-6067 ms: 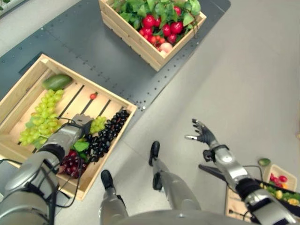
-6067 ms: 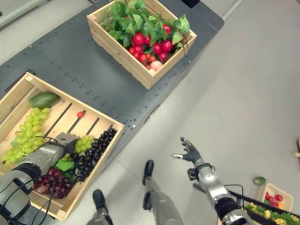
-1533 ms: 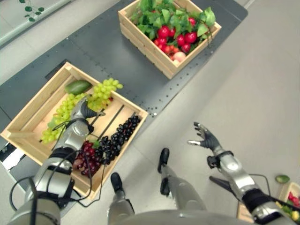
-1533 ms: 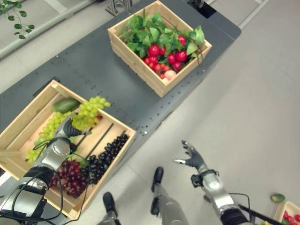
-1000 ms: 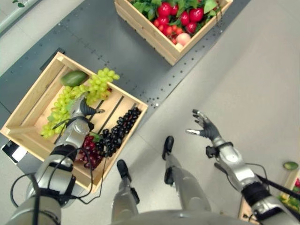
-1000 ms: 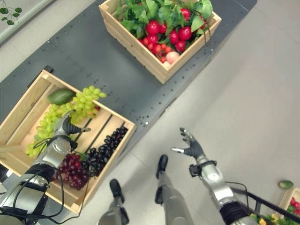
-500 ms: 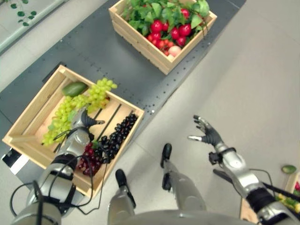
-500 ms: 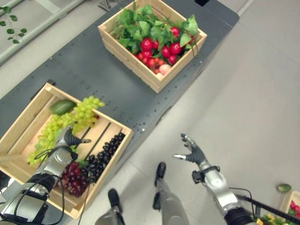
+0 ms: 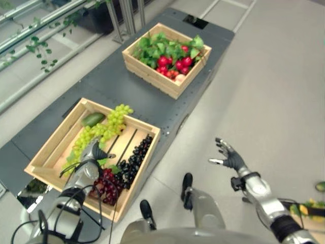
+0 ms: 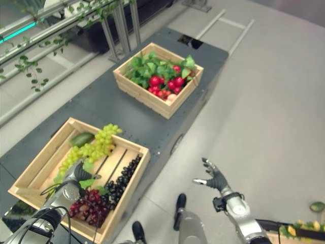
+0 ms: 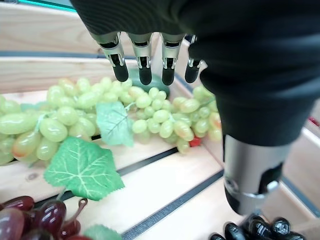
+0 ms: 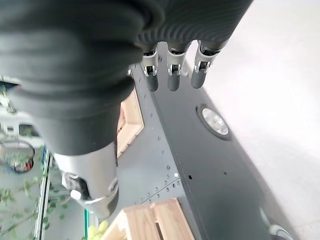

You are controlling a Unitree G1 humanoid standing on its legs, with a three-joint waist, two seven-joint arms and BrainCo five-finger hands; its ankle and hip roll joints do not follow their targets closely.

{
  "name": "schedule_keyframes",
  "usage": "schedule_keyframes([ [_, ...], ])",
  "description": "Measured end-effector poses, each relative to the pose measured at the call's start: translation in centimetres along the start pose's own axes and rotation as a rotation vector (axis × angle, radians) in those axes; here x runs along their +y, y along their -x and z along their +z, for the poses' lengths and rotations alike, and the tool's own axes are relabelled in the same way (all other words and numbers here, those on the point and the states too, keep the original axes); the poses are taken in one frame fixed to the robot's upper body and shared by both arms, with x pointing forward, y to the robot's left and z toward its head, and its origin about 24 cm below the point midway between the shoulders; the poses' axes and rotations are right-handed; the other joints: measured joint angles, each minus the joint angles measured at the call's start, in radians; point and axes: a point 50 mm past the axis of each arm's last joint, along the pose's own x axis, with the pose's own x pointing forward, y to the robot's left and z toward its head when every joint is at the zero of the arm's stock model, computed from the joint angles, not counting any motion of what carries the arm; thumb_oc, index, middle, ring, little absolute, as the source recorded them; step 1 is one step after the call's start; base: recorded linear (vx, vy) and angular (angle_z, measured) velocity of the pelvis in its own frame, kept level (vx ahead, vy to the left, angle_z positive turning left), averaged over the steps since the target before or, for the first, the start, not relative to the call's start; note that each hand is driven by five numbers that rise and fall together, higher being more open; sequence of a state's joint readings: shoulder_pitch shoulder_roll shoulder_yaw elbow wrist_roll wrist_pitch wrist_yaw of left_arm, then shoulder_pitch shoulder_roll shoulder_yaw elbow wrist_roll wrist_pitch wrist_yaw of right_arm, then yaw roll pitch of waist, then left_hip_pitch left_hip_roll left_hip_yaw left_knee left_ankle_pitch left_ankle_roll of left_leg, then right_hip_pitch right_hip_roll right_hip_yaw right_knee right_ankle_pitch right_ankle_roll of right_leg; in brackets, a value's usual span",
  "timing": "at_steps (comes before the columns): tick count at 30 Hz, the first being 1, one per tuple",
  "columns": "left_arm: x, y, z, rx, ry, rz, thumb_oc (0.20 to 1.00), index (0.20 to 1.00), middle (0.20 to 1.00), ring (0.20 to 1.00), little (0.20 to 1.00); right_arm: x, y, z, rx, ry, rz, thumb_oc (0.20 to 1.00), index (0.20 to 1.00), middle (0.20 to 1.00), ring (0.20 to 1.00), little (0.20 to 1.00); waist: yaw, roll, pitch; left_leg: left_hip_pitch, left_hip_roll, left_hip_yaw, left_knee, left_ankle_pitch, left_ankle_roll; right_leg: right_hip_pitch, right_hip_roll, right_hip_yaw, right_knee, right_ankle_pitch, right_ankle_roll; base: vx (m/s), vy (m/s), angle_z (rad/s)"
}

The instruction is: Pick up the fruits from the basket on one side to the basket on the other side

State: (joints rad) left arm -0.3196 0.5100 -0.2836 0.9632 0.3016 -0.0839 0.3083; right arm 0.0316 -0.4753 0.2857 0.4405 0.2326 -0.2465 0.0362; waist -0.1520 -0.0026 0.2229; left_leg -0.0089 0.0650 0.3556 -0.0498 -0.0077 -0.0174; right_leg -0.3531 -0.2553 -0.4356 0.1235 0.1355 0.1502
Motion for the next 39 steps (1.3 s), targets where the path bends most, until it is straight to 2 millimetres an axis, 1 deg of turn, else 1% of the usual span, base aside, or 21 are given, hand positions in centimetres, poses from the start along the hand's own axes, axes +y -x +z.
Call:
schedule_keyframes([
  [2, -0.8, 0.3, -0.2, 0.009, 0.007, -0.022, 1.000, 1.000, 1.000, 1.000, 1.000, 0.7, 0.0, -0.3, 0.018, -0.007, 0.011, 1.000, 1.000, 1.000, 1.000, 1.000, 0.003, -0.002, -0.005, -0.002, -0.007, 0.009, -0.002, 0.004, -0.002, 0.004, -0.051, -0.009, -0.109, -0.004, 0.014, 0.23, -0.206, -0.17],
  [3, -1.3, 0.8, -0.8, 0.025, 0.008, -0.036, 1.000, 1.000, 1.000, 1.000, 1.000, 1.4, 0.0, -0.4, 0.019, -0.023, 0.023, 1.000, 1.000, 1.000, 1.000, 1.000, 0.028, -0.002, -0.010, 0.002, -0.005, 0.012, -0.007, 0.006, -0.007, 0.001, -0.068, -0.009, -0.121, -0.004, 0.014, 0.36, -0.288, -0.38],
  [5, -1.8, 1.4, -2.0, 0.059, 0.007, -0.051, 1.000, 1.000, 1.000, 1.000, 1.000, 2.8, 0.0, -0.6, 0.027, -0.041, 0.058, 1.000, 1.000, 1.000, 1.000, 1.000, 0.046, -0.012, -0.028, -0.001, 0.000, -0.021, -0.001, 0.006, -0.028, 0.021, -0.066, -0.017, -0.107, -0.005, 0.015, 0.35, -0.249, -0.08],
  [6, -1.8, 1.5, -2.3, 0.071, 0.009, -0.053, 1.000, 1.000, 1.000, 1.000, 1.000, 3.4, 0.0, -0.8, 0.037, -0.038, 0.084, 1.000, 1.000, 1.000, 1.000, 1.000, 0.047, -0.028, -0.042, -0.003, -0.004, -0.053, 0.000, 0.007, -0.048, 0.073, -0.061, -0.023, -0.104, -0.013, 0.025, 0.30, -0.217, 0.48],
  [7, -2.0, 1.6, -2.4, 0.077, 0.011, -0.056, 1.000, 1.000, 1.000, 1.000, 1.000, 3.5, 0.0, -1.0, 0.047, -0.032, 0.092, 1.000, 1.000, 1.000, 1.000, 1.000, 0.044, -0.033, -0.047, -0.004, -0.002, -0.072, 0.003, 0.008, -0.059, 0.104, -0.053, -0.025, -0.133, 0.029, 0.005, 0.27, -0.228, 0.89],
  [8, -2.6, 1.8, -2.3, 0.079, 0.022, -0.072, 1.000, 1.000, 1.000, 1.000, 1.000, 3.0, -0.1, -1.0, 0.057, -0.018, 0.086, 1.000, 1.000, 1.000, 1.000, 1.000, 0.032, -0.001, -0.054, -0.002, 0.031, -0.097, 0.006, 0.018, -0.084, 0.138, -0.012, -0.032, -0.138, 0.060, -0.016, 0.21, -0.236, 0.82],
  [9, -2.9, 2.0, -2.3, 0.079, 0.026, -0.079, 1.000, 1.000, 1.000, 1.000, 1.000, 2.8, 0.0, -1.1, 0.060, -0.013, 0.082, 1.000, 1.000, 1.000, 1.000, 1.000, 0.032, 0.009, -0.060, -0.001, 0.047, -0.095, 0.016, 0.022, -0.090, 0.154, 0.011, -0.042, -0.141, 0.055, -0.060, 0.13, -0.181, 0.72],
  [10, -3.3, 2.1, -2.2, 0.081, 0.032, -0.086, 1.000, 1.000, 1.000, 1.000, 1.000, 2.5, -0.1, -1.2, 0.066, -0.005, 0.079, 1.000, 1.000, 1.000, 1.000, 1.000, 0.032, 0.020, -0.067, 0.000, 0.068, -0.089, 0.029, 0.023, -0.090, 0.170, 0.032, -0.044, -0.144, 0.045, -0.077, 0.10, -0.243, 0.36],
  [12, -3.7, 2.4, -2.4, 0.089, 0.040, -0.097, 1.000, 1.000, 1.000, 1.000, 1.000, 1.7, -0.7, -0.4, 0.044, 0.017, 0.063, 1.000, 1.000, 1.000, 1.000, 1.000, 0.061, 0.023, -0.078, -0.052, 0.121, -0.085, 0.158, 0.026, -0.096, 0.211, 0.080, -0.066, -0.194, 0.029, -0.094, 0.06, -0.179, 0.11],
  [13, -3.8, 2.4, -2.4, 0.087, 0.040, -0.096, 1.000, 1.000, 1.000, 1.000, 1.000, 1.6, -0.7, -0.4, 0.044, 0.018, 0.055, 1.000, 1.000, 1.000, 1.000, 1.000, 0.061, 0.021, -0.079, -0.070, 0.129, -0.083, 0.185, 0.027, -0.102, 0.213, 0.083, -0.071, -0.207, 0.033, -0.104, 0.07, -0.079, -0.01],
  [15, -4.2, 2.5, -2.1, 0.083, 0.052, -0.106, 1.000, 1.000, 1.000, 1.000, 1.000, 0.5, -1.4, 0.4, 0.019, 0.036, 0.024, 1.000, 1.000, 1.000, 1.000, 1.000, 0.061, 0.043, -0.082, -0.079, 0.145, -0.077, 0.177, 0.049, -0.115, 0.215, 0.109, -0.082, -0.214, 0.031, -0.132, 0.12, -0.050, 0.08],
  [17, -4.2, 2.2, -1.2, 0.057, 0.067, -0.102, 1.000, 1.000, 1.000, 1.000, 1.000, 0.0, -1.4, 0.6, 0.017, 0.047, 0.009, 1.000, 1.000, 1.000, 1.000, 1.000, 0.059, 0.039, -0.080, -0.111, 0.126, -0.070, 0.187, 0.032, -0.138, 0.208, 0.099, -0.078, -0.214, 0.029, -0.136, 0.16, 0.003, 0.13],
  [18, -4.3, 1.9, -0.4, 0.034, 0.083, -0.099, 1.000, 1.000, 1.000, 1.000, 1.000, -0.6, -1.5, 0.8, 0.013, 0.059, -0.009, 1.000, 1.000, 1.000, 1.000, 1.000, 0.059, 0.035, -0.077, -0.125, 0.071, -0.068, 0.128, 0.022, -0.138, 0.197, 0.085, -0.034, -0.214, 0.025, -0.129, 0.16, 0.018, 0.02],
  [19, -4.4, 2.0, -0.2, 0.027, 0.087, -0.099, 1.000, 1.000, 1.000, 1.000, 1.000, -0.8, -1.3, 0.5, 0.023, 0.062, -0.012, 1.000, 1.000, 1.000, 1.000, 1.000, 0.059, 0.038, -0.080, -0.116, 0.045, -0.061, 0.072, 0.040, -0.119, 0.188, 0.089, -0.031, -0.213, 0.029, -0.125, 0.08, 0.043, -0.24],
  [20, -4.4, 2.3, -0.9, 0.044, 0.087, -0.099, 1.000, 1.000, 1.000, 1.000, 1.000, -0.4, -1.3, 0.2, 0.034, 0.049, -0.011, 1.000, 1.000, 1.000, 1.000, 1.000, 0.068, 0.041, -0.082, -0.102, 0.034, -0.049, 0.007, 0.071, -0.066, 0.179, 0.124, -0.010, -0.213, 0.019, -0.119, 0.08, 0.053, -0.59],
  [21, -4.1, 2.3, -1.4, 0.057, 0.087, -0.091, 1.000, 1.000, 1.000, 1.000, 1.000, 0.4, -1.3, 0.0, 0.041, 0.040, 0.012, 1.000, 1.000, 1.000, 1.000, 1.000, 0.094, 0.011, -0.084, -0.091, 0.031, -0.068, 0.011, 0.060, -0.070, 0.164, 0.134, 0.010, -0.211, 0.033, -0.124, 0.06, 0.062, -0.71],
  [24, -4.3, 2.8, -2.5, 0.088, 0.078, -0.107, 1.000, 1.000, 1.000, 1.000, 1.000, 1.2, -1.2, -0.4, 0.050, 0.034, 0.037, 1.000, 1.000, 1.000, 1.000, 1.000, 0.136, -0.034, -0.076, -0.084, 0.038, -0.069, 0.064, 0.028, -0.083, 0.167, 0.134, 0.020, -0.214, 0.044, -0.137, 0.15, 0.063, -0.59],
  [28, -4.5, 3.8, -4.3, 0.141, 0.078, -0.117, 1.000, 1.000, 1.000, 1.000, 1.000, 0.8, -1.5, -0.1, 0.043, 0.037, 0.027, 1.000, 1.000, 1.000, 1.000, 1.000, 0.144, -0.023, -0.074, -0.021, 0.052, -0.085, 0.042, -0.014, -0.093, 0.203, 0.157, 0.055, -0.214, 0.039, -0.131, 0.11, 0.087, -0.37],
  [33, -2.8, 3.6, -5.4, 0.168, 0.083, -0.071, 1.000, 1.000, 1.000, 1.000, 1.000, 1.2, -1.1, -0.7, 0.064, 0.029, 0.032, 1.000, 1.000, 1.000, 1.000, 1.000, 0.143, -0.074, -0.078, -0.017, 0.034, -0.081, 0.019, 0.003, -0.077, 0.174, 0.150, 0.073, -0.214, 0.051, -0.114, 0.09, 0.089, -0.19],
  [34, -2.4, 3.5, -5.5, 0.167, 0.076, -0.066, 1.000, 1.000, 1.000, 1.000, 1.000, 1.2, -1.0, -1.0, 0.072, 0.023, 0.030, 1.000, 1.000, 1.000, 1.000, 1.000, 0.141, -0.087, -0.080, -0.013, 0.033, -0.078, 0.013, 0.008, -0.083, 0.173, 0.151, 0.073, -0.214, 0.052, -0.114, 0.05, 0.058, -0.06],
  [39, -2.2, 3.4, -5.4, 0.160, 0.070, -0.065, 1.000, 1.000, 1.000, 1.000, 1.000, 2.1, -0.9, -1.6, 0.097, -0.008, 0.035, 1.000, 1.000, 1.000, 1.000, 1.000, 0.143, -0.108, -0.095, 0.033, 0.032, -0.081, -0.009, 0.011, -0.087, 0.192, 0.163, 0.094, -0.214, 0.066, -0.127, 0.06, 0.139, -0.17],
])
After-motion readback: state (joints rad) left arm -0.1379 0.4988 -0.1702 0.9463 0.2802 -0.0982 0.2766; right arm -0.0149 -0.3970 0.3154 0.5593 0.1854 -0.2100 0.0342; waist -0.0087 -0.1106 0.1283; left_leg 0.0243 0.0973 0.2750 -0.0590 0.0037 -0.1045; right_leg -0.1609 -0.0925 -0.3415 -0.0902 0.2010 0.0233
